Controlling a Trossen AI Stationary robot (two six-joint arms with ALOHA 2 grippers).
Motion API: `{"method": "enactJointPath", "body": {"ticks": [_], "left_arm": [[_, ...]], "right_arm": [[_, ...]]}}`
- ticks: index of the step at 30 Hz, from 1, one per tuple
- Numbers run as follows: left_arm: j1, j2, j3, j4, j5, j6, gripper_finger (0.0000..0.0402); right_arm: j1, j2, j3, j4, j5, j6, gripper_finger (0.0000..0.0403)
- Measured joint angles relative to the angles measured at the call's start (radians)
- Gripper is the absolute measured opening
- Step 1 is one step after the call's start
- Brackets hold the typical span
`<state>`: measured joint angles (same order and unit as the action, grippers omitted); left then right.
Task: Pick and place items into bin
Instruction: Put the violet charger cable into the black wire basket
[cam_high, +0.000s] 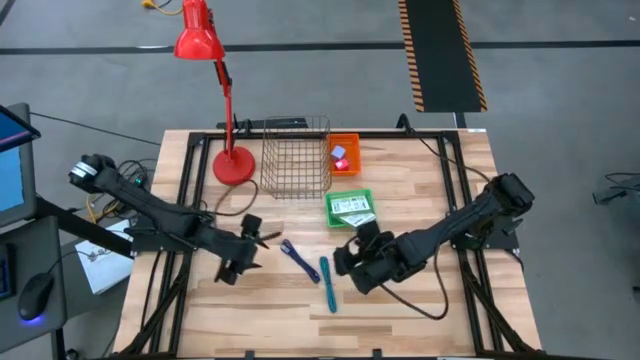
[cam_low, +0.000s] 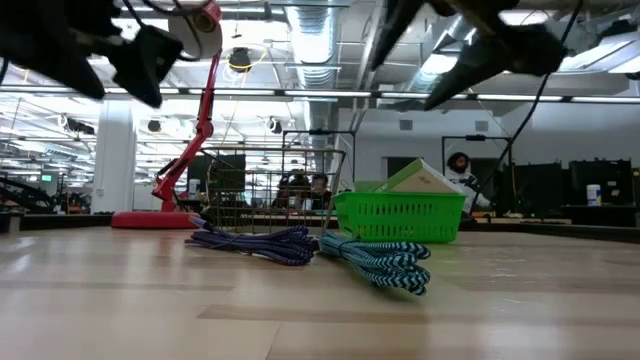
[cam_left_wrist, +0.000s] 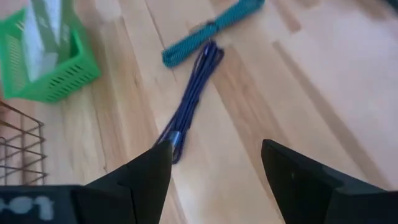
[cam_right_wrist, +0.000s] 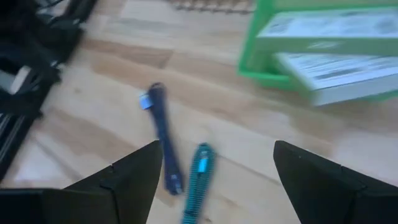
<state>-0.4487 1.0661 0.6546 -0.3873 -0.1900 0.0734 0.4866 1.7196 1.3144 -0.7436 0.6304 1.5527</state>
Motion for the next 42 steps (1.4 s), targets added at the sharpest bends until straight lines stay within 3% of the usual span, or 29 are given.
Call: {"method": "enactJointPath", "body": {"ticks": [12, 22, 33, 37, 42], "left_arm": [[0.105, 0.361, 0.165, 0.002, 0.021, 0.125, 0.0237], [0.217, 0.528, 0.221, 0.006, 0.129, 0.272, 0.0237], [0.237, 0.661, 0.226, 0.006, 0.082, 0.289, 0.0235], [0.236, 0.662, 0.224, 0.009, 0.072, 0.291, 0.0207], [0.234, 0.666, 0.223, 0.015, 0.068, 0.286, 0.0122]], "right_arm": [[-0.018, -0.154, 0.0, -0.302, 0.003, 0.036, 0.0302], [-0.016, -0.191, 0.0, -0.422, 0.0, 0.036, 0.0302], [-0.016, -0.191, 0.0, -0.457, -0.005, 0.031, 0.0302], [-0.016, -0.191, 0.0, -0.457, -0.005, 0.018, 0.0302], [-0.016, -0.191, 0.0, -0.457, -0.003, 0.01, 0.0302]]}}
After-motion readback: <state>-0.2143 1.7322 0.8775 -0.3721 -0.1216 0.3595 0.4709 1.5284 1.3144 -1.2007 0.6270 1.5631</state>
